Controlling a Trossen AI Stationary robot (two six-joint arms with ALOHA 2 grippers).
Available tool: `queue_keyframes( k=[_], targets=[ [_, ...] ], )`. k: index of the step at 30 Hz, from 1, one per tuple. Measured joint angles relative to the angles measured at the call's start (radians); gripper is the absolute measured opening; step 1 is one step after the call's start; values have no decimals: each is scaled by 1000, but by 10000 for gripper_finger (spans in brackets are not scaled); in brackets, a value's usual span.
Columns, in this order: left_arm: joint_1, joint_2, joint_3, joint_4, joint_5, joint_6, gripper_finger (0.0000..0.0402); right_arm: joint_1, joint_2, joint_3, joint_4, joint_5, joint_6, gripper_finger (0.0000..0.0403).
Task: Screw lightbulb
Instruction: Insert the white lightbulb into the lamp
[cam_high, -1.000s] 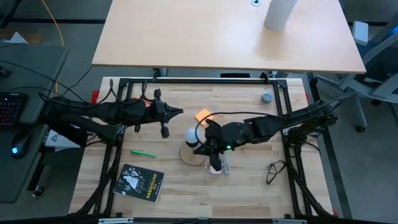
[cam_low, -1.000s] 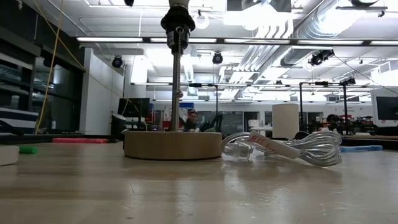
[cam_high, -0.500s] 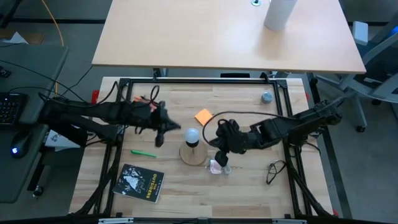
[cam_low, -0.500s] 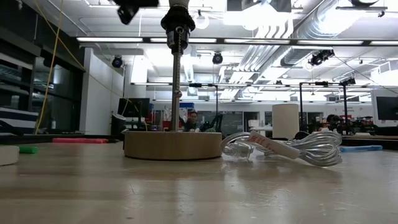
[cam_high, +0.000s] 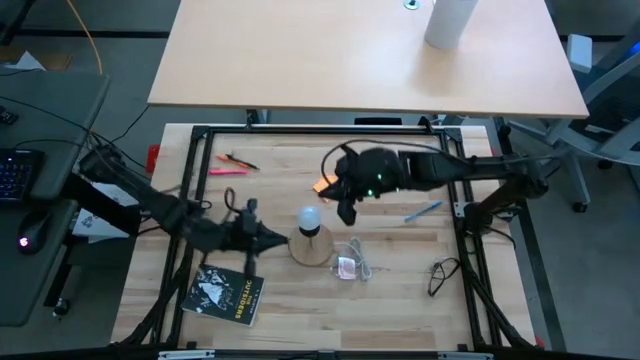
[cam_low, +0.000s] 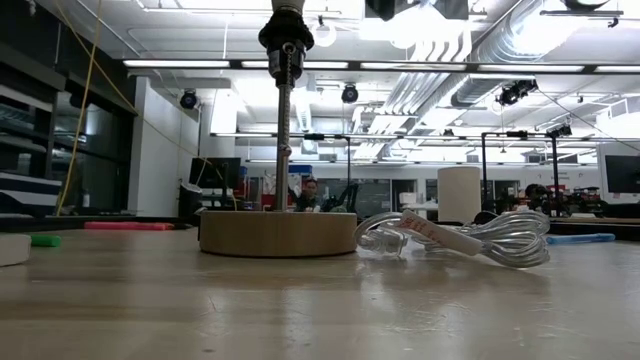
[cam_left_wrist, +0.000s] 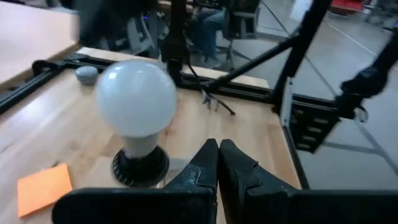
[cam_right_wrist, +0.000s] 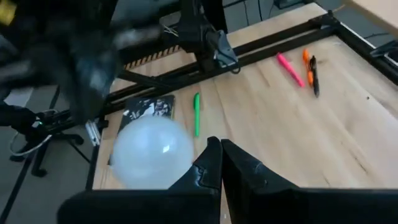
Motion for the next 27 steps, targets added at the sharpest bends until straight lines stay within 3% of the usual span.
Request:
queue_keyframes(
  k=[8, 27],
  targets=[
    [32, 181, 0, 254, -61, 52, 0, -45, 46, 0, 23, -132, -26, 0],
    [73, 232, 0, 254, -133, 102, 0, -47, 114, 0, 141, -166, -18, 0]
  ],
)
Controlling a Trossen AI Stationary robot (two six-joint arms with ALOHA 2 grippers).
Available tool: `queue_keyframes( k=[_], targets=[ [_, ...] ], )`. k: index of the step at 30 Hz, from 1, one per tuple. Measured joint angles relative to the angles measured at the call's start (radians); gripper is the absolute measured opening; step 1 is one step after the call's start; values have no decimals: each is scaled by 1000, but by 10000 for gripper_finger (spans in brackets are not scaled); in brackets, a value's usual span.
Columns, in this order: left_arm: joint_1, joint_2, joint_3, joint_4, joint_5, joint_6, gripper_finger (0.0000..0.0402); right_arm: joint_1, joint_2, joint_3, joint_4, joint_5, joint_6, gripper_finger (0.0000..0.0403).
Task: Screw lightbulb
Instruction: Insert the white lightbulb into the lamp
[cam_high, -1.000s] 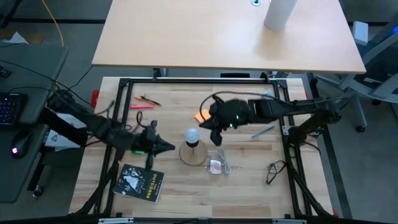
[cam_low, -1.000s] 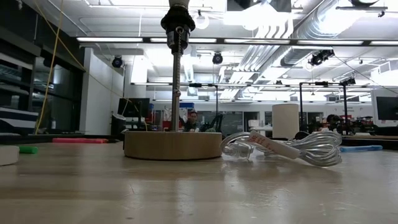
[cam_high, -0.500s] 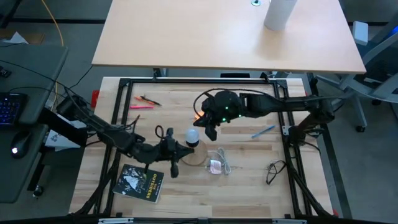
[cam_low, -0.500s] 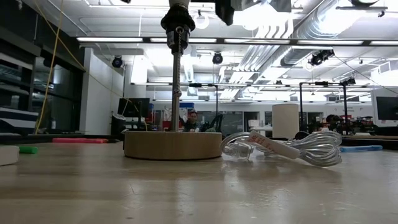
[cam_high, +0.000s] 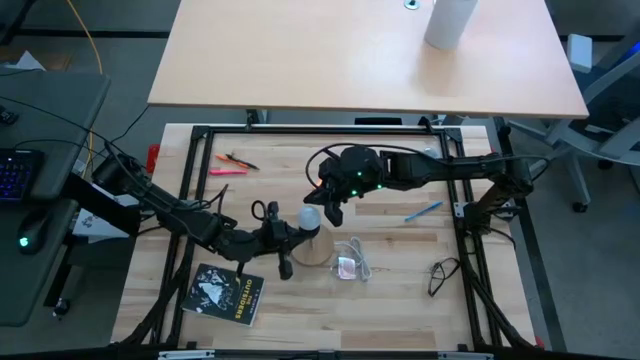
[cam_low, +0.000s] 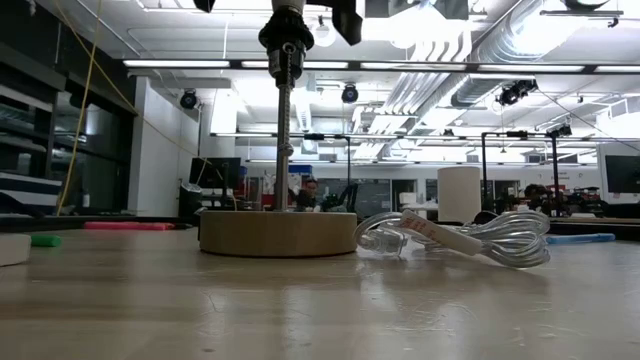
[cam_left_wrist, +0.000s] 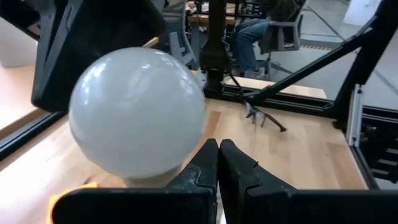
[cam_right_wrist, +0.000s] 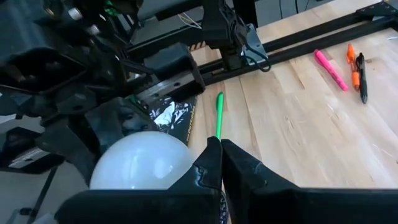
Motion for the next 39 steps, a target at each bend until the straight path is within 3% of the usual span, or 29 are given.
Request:
queue_keyframes(
  k=[39],
  targets=[
    [28, -35, -2, -109, -22, 44, 0, 60, -5, 2, -52, 16, 133, 0]
  ],
)
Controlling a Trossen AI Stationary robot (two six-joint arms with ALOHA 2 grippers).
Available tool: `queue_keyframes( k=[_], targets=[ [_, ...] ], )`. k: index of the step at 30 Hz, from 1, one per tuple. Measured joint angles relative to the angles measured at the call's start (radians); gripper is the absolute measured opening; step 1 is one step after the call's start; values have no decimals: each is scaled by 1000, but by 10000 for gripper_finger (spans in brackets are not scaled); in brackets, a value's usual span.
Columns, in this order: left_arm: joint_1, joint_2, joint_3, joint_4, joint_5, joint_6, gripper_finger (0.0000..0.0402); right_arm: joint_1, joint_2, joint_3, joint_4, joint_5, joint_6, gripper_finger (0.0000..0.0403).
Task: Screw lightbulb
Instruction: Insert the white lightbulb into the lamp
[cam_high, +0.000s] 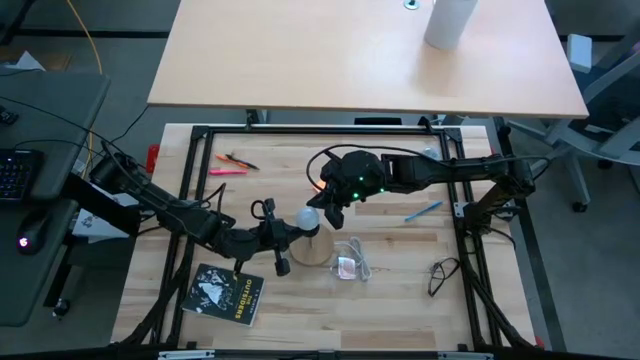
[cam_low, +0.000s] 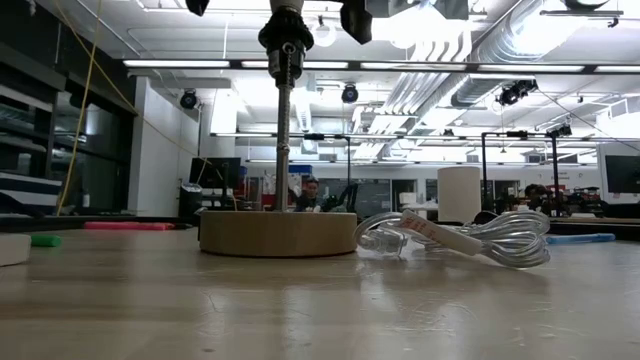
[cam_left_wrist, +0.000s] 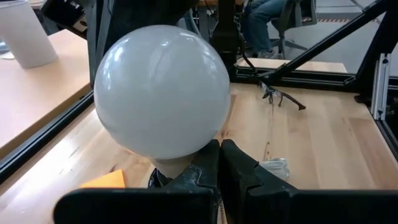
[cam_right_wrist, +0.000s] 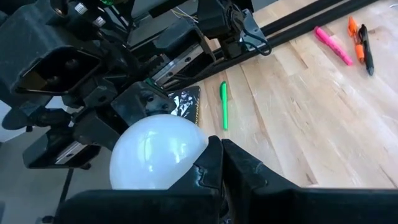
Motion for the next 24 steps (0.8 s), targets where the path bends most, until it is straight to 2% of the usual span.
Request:
queue_keyframes(
  k=[24],
  targets=[
    [8, -6, 0, 3, 8, 43, 0, 33, 2, -1, -42, 45, 73, 0]
  ],
)
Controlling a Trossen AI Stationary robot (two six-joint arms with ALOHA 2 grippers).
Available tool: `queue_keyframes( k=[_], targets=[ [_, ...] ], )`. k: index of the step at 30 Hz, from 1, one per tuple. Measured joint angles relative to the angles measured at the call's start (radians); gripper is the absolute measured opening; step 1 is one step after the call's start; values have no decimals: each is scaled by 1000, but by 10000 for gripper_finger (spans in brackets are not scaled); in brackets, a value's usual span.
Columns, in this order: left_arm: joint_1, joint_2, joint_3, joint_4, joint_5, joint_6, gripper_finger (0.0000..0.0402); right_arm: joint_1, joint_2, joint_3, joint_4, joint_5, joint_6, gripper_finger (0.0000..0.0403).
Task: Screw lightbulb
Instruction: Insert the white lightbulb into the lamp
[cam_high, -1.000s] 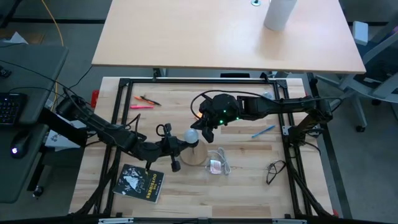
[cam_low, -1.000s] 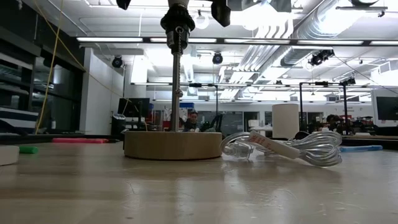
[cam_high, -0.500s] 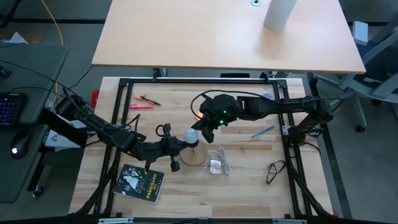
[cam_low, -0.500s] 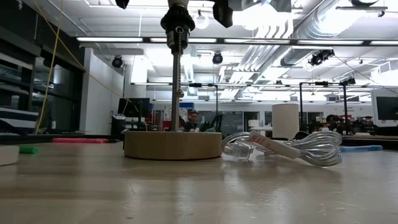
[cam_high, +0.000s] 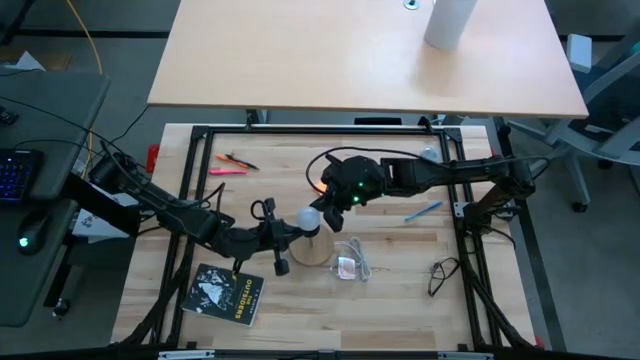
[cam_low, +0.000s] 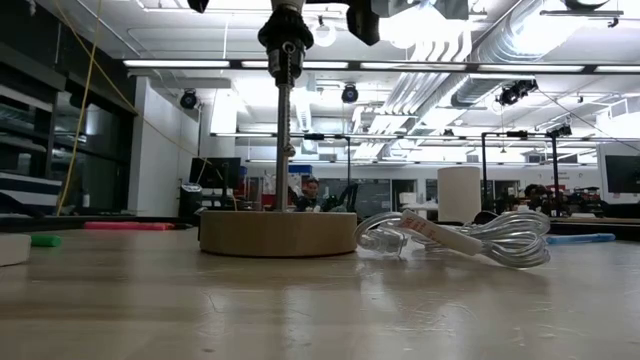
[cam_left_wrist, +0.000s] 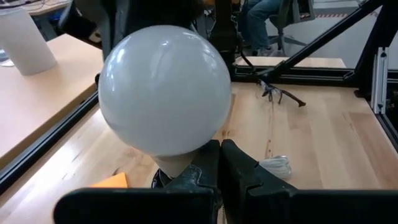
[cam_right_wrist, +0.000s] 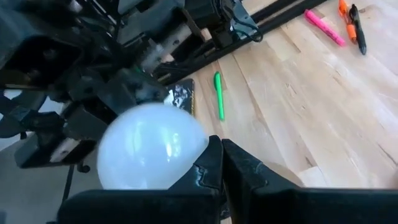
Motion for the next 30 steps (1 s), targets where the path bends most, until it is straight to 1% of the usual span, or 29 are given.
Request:
queue_keyframes(
  k=[8, 10, 12, 17, 19, 30],
  targets=[
    [8, -44, 4, 2, -30, 22, 0, 22, 2, -3, -59, -11, 23, 0],
    [17, -63, 6, 0, -74, 27, 0, 35, 6, -6, -44, -59, 22, 0],
    [25, -67, 5, -29, -82, 25, 0, 52, 5, -3, -47, -73, 21, 0],
    [30, -62, 5, -66, -11, -15, 0, 63, 3, -2, -44, -21, 21, 0],
    [32, -58, 3, -88, -10, -17, 0, 70, 3, -2, -43, -18, 21, 0],
    [36, -68, 3, -91, 0, 7, 0, 77, -11, -1, -97, 7, -6, 0]
  ],
)
